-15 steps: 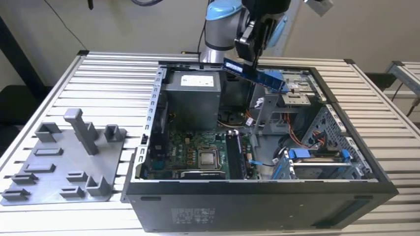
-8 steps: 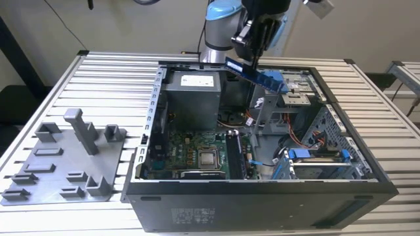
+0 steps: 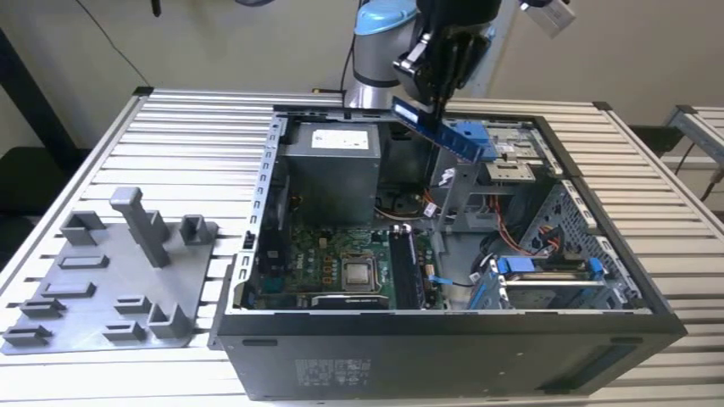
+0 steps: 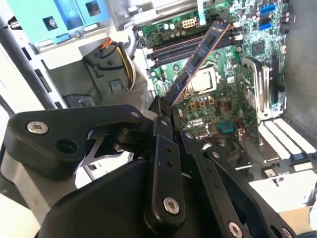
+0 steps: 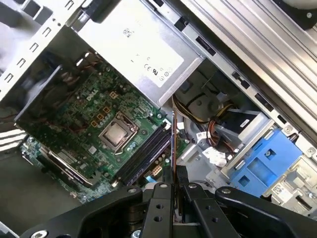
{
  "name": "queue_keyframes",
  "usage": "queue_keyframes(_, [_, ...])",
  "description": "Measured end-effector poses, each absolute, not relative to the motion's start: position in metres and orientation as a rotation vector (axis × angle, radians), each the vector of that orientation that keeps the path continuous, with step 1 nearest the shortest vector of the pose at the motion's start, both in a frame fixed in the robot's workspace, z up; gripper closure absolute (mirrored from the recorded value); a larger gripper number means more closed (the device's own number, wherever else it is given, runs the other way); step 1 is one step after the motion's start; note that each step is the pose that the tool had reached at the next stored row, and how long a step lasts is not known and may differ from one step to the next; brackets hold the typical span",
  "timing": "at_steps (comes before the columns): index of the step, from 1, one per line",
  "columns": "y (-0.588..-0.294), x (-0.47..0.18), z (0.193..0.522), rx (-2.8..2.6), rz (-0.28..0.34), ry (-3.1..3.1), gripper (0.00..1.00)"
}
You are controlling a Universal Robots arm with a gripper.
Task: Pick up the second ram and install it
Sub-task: 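Insert the second ram into the second slot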
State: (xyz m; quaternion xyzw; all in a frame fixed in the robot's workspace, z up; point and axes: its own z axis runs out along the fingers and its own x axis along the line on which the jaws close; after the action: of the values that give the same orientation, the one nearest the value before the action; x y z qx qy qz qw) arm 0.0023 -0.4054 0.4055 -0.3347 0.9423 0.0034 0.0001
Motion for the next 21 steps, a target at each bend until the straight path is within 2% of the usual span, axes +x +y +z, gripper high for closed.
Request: queue_keyframes(21, [-0.4054, 0.0023, 0.4048, -0.506, 0.011, 3.099, 0.86])
